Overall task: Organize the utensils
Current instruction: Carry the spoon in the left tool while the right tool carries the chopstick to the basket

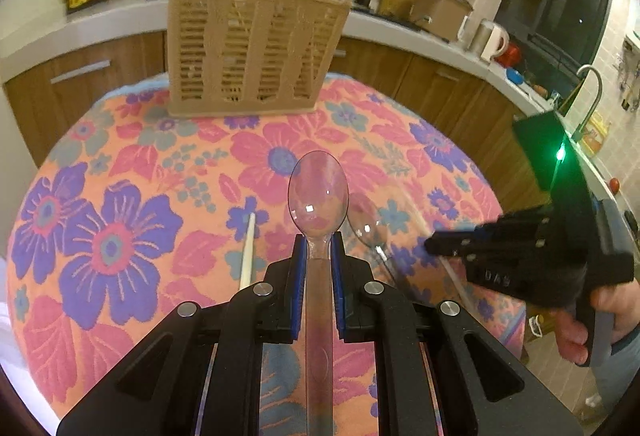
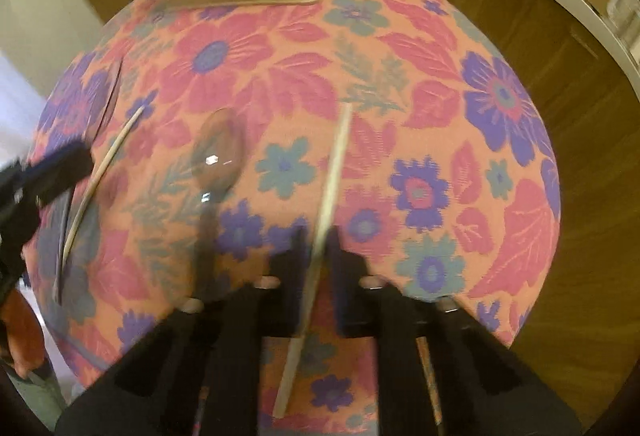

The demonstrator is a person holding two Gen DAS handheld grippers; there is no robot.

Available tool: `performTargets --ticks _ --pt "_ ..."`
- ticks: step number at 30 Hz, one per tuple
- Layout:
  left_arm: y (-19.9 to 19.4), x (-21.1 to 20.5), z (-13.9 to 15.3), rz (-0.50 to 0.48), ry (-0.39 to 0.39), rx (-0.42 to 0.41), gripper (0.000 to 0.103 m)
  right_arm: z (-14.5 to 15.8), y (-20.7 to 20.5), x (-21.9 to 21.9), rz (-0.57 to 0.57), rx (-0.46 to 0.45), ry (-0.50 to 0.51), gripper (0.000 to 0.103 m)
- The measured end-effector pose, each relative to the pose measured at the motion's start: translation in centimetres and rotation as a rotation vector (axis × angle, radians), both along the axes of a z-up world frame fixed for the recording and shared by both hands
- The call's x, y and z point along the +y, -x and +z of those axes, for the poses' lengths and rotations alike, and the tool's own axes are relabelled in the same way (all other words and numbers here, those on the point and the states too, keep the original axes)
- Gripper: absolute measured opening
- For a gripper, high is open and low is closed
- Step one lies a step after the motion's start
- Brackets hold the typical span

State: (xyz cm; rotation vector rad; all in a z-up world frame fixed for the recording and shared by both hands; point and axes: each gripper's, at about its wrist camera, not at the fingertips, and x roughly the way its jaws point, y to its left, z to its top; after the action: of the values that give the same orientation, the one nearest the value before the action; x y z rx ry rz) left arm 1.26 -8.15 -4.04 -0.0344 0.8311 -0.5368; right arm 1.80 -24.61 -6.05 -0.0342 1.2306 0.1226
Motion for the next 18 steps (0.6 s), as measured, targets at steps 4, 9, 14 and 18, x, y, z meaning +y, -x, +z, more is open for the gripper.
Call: performTargets --ticks 4,9,14,18 --pt "-0.1 1.4 2.3 0.033 0.045 -0.077 0.010 2.0 -0.1 0.1 0.018 -0.071 -0.060 0.004" --pt "-1.2 3.6 7.5 0.084 0.120 -0.223 0.010 7.5 -0.9 0.0 0.064 -0.251 -0.140 0.004" --pt "-4.0 4.3 12.9 0.107 0.193 -0.321 0.010 13.6 -2.8 0.2 0.115 -0.458 -0.216 0.004" --pt "-6.0 3.1 15.9 0.108 0.215 -0.391 0.010 17.4 -5.8 -0.6 0.134 -0.523 -0.369 0.004"
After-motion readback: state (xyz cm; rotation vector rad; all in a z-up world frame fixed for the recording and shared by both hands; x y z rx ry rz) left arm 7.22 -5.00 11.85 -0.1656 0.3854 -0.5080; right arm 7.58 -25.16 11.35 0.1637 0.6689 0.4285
